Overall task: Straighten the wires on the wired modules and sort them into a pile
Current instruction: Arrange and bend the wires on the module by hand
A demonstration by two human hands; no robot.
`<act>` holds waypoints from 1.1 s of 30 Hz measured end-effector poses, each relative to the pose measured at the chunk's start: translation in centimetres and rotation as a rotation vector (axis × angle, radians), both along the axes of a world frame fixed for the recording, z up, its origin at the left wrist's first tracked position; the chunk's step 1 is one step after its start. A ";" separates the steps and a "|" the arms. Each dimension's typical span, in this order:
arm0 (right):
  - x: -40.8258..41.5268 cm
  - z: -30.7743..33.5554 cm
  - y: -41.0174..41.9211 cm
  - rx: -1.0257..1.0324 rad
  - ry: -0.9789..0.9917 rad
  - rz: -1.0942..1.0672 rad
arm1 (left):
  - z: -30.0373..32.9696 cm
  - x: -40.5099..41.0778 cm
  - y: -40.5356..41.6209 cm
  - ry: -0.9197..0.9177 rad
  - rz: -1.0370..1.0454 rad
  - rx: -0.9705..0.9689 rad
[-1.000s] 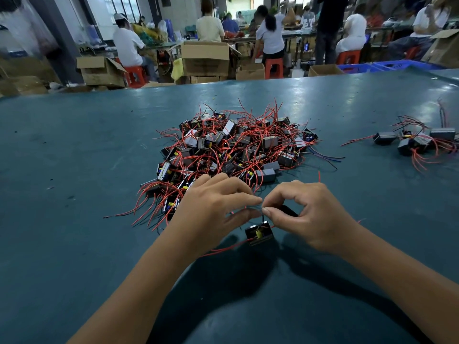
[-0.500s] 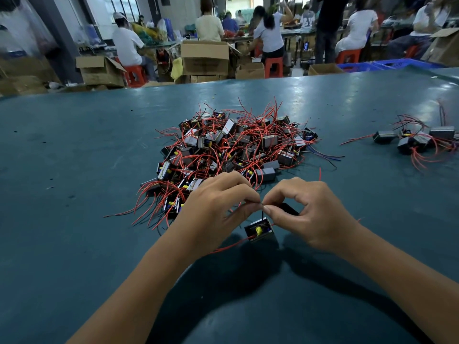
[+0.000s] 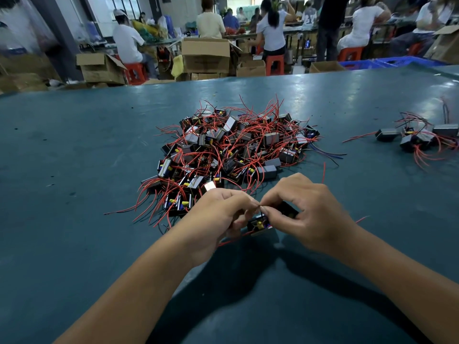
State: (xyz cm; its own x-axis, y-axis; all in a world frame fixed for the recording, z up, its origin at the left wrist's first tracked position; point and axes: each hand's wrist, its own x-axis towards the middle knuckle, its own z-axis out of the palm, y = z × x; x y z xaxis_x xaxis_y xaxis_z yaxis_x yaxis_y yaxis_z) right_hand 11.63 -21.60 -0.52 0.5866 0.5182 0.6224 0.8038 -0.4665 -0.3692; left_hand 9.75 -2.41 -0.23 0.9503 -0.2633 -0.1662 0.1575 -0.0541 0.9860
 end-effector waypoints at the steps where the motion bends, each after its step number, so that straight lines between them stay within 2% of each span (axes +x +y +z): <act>1: 0.0 -0.1 0.0 -0.001 0.010 -0.002 | 0.1 -0.1 0.0 -0.040 0.019 0.053; 2: 0.0 -0.1 -0.1 0.000 0.025 -0.004 | 0.1 -0.1 0.0 -0.147 0.042 0.158; 5: 0.1 0.1 -0.3 0.047 0.109 -0.019 | 0.4 -0.1 0.6 -0.708 0.073 0.627; 6: 0.2 0.1 -0.4 0.072 0.144 -0.028 | 0.5 0.0 0.8 -0.854 0.074 0.711; 8: 0.4 0.1 -0.6 0.106 0.187 -0.035 | 0.6 0.2 1.1 -1.001 0.056 0.750; 18: 0.5 0.1 -0.9 0.080 0.202 0.003 | 0.7 0.5 1.0 -1.287 0.065 0.826; 29: 0.3 0.3 -0.8 0.112 0.255 0.049 | 0.6 0.6 1.4 -1.381 0.035 0.897; 33: 0.3 0.2 -0.8 0.112 0.222 0.035 | 0.7 0.5 1.2 -1.326 0.022 0.864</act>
State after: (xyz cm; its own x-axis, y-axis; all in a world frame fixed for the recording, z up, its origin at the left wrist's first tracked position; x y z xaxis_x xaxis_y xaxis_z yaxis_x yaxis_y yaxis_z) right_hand 11.95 -22.38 -0.36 0.6985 0.4754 0.5349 0.7120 -0.3861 -0.5865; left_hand 10.21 -1.24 0.43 0.5388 -0.5179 0.6644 -0.7471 -0.6582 0.0927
